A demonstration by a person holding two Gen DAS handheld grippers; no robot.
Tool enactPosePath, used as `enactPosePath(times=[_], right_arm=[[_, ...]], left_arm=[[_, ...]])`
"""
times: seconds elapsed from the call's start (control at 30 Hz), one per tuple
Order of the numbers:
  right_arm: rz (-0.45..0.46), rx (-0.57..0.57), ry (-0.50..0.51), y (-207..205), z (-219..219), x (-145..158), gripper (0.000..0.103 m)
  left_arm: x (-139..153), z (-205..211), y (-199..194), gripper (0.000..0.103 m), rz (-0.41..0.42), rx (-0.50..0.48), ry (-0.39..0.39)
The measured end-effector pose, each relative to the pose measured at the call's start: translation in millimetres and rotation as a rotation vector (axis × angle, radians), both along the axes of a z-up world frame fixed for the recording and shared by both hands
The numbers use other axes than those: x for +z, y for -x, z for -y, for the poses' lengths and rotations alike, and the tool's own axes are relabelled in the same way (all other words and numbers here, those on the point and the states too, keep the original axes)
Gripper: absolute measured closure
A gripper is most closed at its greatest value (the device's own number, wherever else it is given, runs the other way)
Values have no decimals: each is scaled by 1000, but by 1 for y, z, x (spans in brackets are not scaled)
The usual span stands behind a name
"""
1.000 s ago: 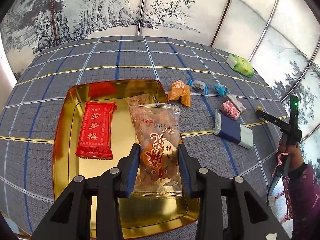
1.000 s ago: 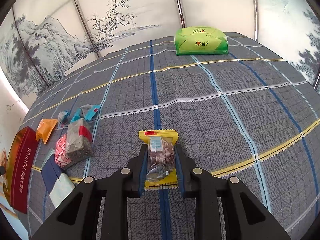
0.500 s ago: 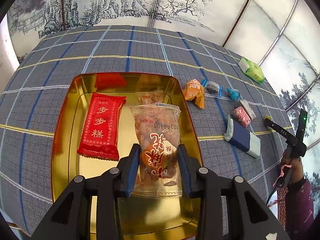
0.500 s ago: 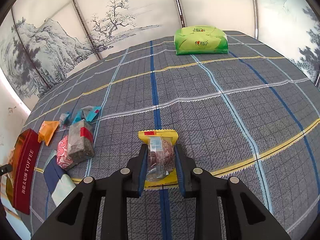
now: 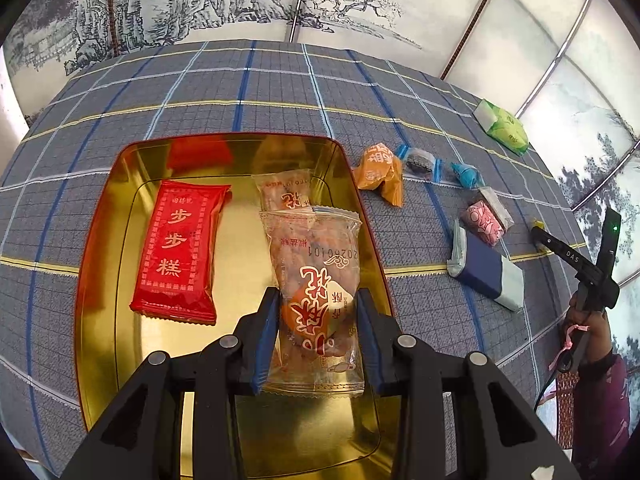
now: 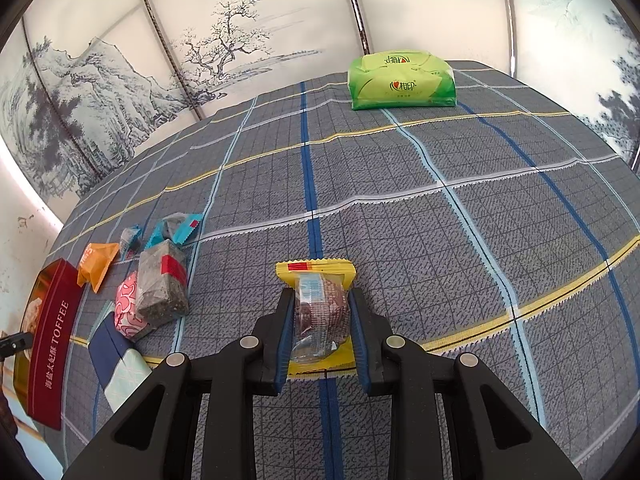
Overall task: Organize snacks
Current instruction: 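Place the pastry in the tin with the left gripper while the right gripper lifts the yellow cake, then lower the yellow-wrapped cake into the gold tin and open the right gripper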
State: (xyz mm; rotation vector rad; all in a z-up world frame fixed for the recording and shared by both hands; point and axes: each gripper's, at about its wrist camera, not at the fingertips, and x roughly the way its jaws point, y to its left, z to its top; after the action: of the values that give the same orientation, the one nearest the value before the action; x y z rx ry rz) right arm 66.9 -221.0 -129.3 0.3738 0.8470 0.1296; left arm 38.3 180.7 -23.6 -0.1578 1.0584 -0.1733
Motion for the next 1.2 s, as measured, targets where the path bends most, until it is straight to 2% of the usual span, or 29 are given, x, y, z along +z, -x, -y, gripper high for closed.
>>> enactPosePath(times=[0.2, 0.57, 0.8, 0.87, 0.93, 1.03, 1.2], right_arm=[[0, 0, -5, 1, 1, 1, 76], [-1, -1, -2, 1, 1, 1, 76], [-2, -1, 0, 0, 1, 0, 76], [-3, -1, 2, 0, 0, 0, 76], [-4, -1, 6, 0, 0, 1, 76], [-4, -1, 7, 0, 0, 1, 76], [-4, 0, 15, 0, -2, 1, 76]], left_arm=[[-2, -2, 5, 69, -15, 7, 0], [-2, -21, 18, 71, -29, 48, -47], [2, -31, 27, 71, -15, 72, -52], [7, -30, 30, 64, 4, 65, -54], [11, -29, 34, 49, 37, 75, -64], [17, -26, 39, 45, 90, 90, -89], [20, -25, 43, 34, 123, 135, -159]])
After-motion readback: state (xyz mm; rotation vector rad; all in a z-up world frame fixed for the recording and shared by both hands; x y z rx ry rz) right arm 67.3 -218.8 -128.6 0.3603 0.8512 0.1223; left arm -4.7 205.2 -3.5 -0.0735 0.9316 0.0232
